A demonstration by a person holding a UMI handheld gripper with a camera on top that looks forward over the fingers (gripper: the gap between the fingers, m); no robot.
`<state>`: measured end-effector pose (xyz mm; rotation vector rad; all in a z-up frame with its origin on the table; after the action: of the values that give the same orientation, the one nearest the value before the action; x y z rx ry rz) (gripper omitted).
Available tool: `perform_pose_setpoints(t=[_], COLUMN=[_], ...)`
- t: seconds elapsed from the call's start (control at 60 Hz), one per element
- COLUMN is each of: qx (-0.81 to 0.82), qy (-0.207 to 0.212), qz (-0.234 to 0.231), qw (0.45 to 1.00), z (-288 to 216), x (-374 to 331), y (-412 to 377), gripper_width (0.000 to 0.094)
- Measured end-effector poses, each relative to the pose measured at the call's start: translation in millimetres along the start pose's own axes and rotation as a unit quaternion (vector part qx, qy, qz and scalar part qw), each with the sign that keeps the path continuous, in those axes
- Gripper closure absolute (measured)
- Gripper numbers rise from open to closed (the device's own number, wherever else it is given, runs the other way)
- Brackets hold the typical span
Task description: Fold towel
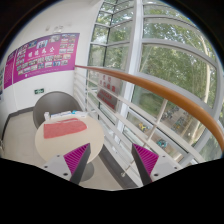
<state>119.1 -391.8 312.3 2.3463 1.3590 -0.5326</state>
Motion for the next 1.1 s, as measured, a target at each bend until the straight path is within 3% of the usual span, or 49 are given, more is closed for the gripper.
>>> perform_pose_setpoints(t=[0.267,0.483,0.667,0.767,1.1], qx=[-0.011,-0.046,-0.077,-0.089,-0.125], qy=[-0.042,-0.085,-0.07,-0.047,-0.033], qz=[-0.011,-0.101,-0.203,-0.232,-0.243], qw=[0.999,0.99,0.974,0.967,0.961], z=[49.4,95.5,95.9,78.9,54.9], x=[18.0,47.9,104.8,157.0,336.5], y=[-20.8,-138.6,-286.2,-360.3,-522.3], gripper_width=[0.0085,0.0079,0.008,0.0081,0.0102])
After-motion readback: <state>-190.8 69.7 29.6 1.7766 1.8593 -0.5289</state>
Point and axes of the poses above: the point between the fingertips, and its own axes, seen from behind it with the camera up: y to the right, z down, x forward, the way the camera looks, the point moved 1 cm from there along -x, backward, against the way the camera looks, and after that the axes turned 1 degree about -z, right-handed, at the moved point
